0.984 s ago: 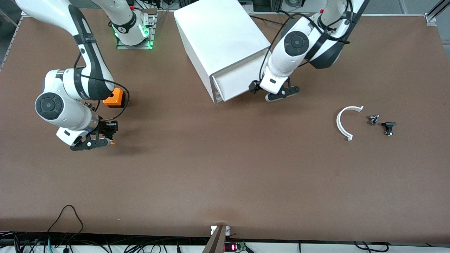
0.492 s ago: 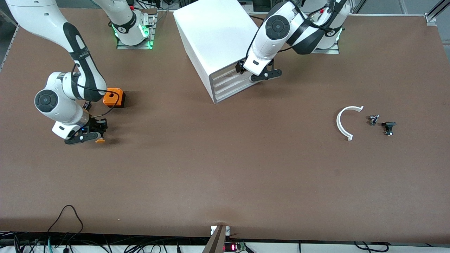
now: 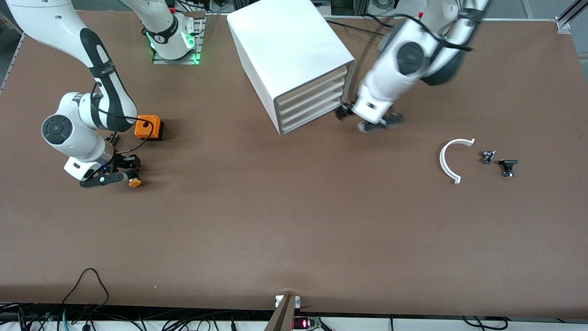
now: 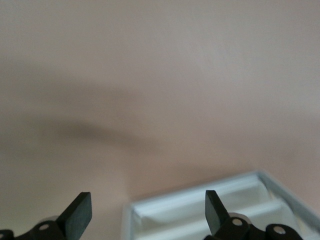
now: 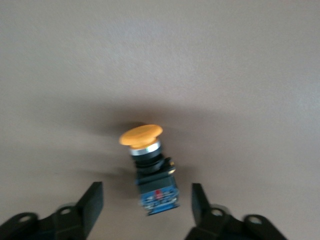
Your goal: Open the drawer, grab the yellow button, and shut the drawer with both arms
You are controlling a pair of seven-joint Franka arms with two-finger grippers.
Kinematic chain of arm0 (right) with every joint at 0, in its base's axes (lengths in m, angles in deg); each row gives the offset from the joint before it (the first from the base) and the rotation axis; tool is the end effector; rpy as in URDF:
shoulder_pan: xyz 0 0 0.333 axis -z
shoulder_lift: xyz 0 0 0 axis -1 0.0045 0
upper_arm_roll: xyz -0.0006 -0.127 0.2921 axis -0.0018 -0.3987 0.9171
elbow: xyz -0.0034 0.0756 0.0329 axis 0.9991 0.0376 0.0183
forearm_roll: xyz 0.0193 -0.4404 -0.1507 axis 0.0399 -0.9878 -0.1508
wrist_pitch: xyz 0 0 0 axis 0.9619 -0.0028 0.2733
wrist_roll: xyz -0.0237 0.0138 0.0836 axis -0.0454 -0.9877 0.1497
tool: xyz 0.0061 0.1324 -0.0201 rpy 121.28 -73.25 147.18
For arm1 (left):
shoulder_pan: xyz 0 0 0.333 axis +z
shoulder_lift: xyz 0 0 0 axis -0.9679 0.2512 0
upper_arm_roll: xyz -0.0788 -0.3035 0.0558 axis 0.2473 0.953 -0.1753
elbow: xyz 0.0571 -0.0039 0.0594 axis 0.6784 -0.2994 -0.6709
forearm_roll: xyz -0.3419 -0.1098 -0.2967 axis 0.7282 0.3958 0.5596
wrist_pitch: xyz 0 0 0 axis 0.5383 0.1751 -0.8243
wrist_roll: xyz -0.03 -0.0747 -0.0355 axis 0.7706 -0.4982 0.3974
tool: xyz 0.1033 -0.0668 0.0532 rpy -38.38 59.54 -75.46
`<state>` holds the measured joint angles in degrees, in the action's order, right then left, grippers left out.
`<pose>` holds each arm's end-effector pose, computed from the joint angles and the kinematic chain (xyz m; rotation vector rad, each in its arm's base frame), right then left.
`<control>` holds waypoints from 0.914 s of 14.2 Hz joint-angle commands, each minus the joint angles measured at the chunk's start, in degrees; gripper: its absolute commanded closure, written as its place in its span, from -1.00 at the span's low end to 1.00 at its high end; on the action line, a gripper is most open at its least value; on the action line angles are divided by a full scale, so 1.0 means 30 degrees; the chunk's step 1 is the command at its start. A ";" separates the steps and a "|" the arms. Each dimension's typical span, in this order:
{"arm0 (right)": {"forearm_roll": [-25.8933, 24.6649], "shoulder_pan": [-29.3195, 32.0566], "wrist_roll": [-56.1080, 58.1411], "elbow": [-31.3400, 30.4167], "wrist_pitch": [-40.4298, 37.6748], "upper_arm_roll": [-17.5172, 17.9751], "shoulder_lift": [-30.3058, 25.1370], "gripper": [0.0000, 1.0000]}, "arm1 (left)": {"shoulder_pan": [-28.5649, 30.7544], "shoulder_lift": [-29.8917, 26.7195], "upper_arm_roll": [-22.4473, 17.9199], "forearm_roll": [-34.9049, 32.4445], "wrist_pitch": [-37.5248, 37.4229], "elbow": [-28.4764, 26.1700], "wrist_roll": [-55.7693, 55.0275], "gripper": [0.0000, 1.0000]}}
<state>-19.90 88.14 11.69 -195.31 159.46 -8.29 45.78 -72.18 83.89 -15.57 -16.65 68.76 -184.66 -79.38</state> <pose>0.6267 -0.0480 0.1494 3.0412 0.2736 -0.0396 0.5467 -0.2613 0.3105 2.9216 0.4877 -0.2286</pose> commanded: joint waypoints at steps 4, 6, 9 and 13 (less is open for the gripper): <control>0.0782 -0.0199 -0.4316 0.5776 -0.9092 0.1971 -0.1099 -1.00 | 0.0140 -0.1384 -0.6108 -0.2487 -0.7749 0.5468 0.6964 -1.00; 0.1839 -0.0725 -0.5577 0.7975 -1.1646 0.2031 -0.1128 -1.00 | 0.0140 -0.2202 -0.6930 -0.2992 -0.9367 0.6033 0.7439 -1.00; 0.1872 -0.1574 -0.5875 1.0529 -1.4316 0.2031 -0.1128 -1.00 | 0.0754 -0.3113 -0.6846 -0.3490 -0.9519 0.5946 0.8199 -1.00; 0.1638 -0.2222 -0.5846 1.2814 -1.6603 0.1972 -0.1800 -1.00 | 0.1076 -0.3055 -0.6933 -0.3491 -0.9577 0.5975 0.8201 -1.00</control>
<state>-15.02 81.97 -5.23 -161.04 113.76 -2.00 40.99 -69.78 74.98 -36.31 -25.86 40.76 -166.66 -56.10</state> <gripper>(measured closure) 0.000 0.000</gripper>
